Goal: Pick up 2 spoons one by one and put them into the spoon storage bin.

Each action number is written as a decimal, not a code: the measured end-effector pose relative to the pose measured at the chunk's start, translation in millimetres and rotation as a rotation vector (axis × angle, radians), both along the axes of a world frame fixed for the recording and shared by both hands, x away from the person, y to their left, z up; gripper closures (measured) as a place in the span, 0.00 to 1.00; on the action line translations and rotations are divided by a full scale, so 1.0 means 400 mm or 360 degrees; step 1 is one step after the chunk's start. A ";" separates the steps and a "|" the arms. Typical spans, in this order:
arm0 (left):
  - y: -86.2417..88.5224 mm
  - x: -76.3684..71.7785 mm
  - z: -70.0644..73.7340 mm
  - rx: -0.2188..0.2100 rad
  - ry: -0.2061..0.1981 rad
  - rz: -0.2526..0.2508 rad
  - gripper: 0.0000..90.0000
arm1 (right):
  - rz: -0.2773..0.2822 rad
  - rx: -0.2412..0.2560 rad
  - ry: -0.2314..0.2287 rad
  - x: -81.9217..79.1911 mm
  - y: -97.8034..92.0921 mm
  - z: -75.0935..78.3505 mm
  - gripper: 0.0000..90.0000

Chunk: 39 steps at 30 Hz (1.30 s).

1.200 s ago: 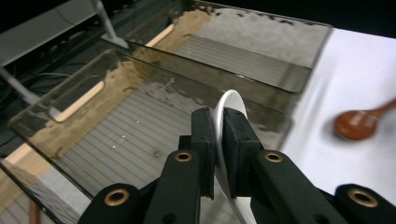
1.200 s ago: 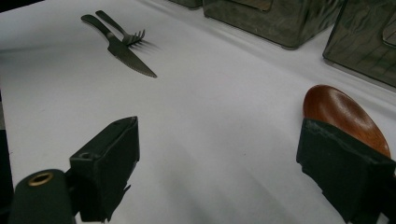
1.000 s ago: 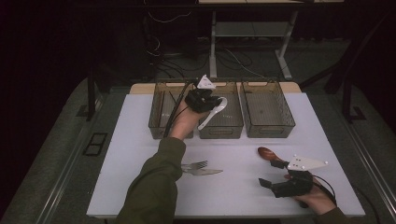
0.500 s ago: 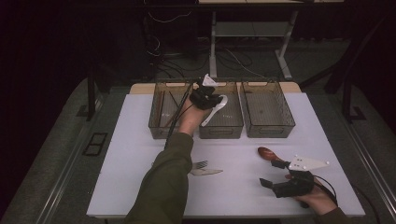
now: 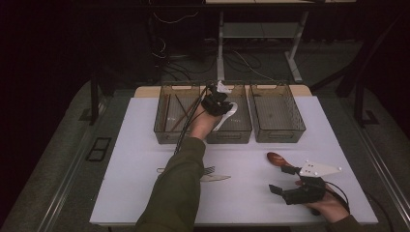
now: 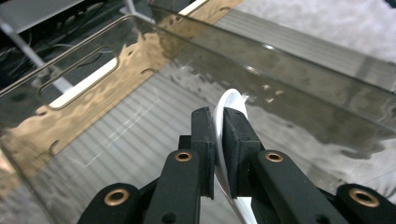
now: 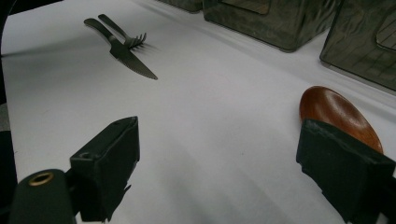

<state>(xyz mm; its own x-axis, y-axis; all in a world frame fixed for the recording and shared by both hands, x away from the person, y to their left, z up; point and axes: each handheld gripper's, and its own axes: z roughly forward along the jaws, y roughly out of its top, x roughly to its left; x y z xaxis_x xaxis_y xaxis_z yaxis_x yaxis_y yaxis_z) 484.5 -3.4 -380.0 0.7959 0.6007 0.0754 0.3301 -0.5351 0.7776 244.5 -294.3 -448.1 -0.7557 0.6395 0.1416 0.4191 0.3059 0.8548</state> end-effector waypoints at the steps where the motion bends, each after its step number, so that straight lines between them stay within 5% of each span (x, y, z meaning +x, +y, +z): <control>1: -0.004 0.000 -0.001 -0.0003 0.0015 0.0002 0.91 | -0.0001 0.0001 0.0002 0.000 -0.001 0.000 0.14; 9: -0.016 -0.003 -0.006 0.0029 0.0023 -0.0010 0.87 | -0.0001 0.0000 0.0001 0.000 -0.002 0.001 0.14; 21: -0.005 -0.019 0.023 -0.0087 0.0078 -0.0050 0.73 | -0.0001 -0.0003 0.0003 0.002 -0.003 -0.001 0.14; 26: 0.000 -0.051 0.047 -0.0140 0.0082 -0.0101 0.63 | -0.0001 -0.0011 0.0003 0.003 -0.003 -0.002 0.14; 29: 0.012 -0.078 0.058 -0.0238 0.0121 -0.0120 0.56 | -0.0002 -0.0011 0.0009 0.004 -0.002 -0.003 0.14; 39: 0.050 -0.181 0.067 -0.0261 0.0097 -0.0203 0.41 | -0.0006 -0.0022 0.0024 0.004 0.000 -0.004 0.14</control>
<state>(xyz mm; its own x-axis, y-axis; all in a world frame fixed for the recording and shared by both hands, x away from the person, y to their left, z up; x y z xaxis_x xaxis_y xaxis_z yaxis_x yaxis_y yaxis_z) 412.1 16.5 -353.3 0.8665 0.4948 -0.0655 0.3166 -0.4435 0.8385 246.1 -294.3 -449.7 -0.7511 0.6443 0.1440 0.4330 0.3160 0.8442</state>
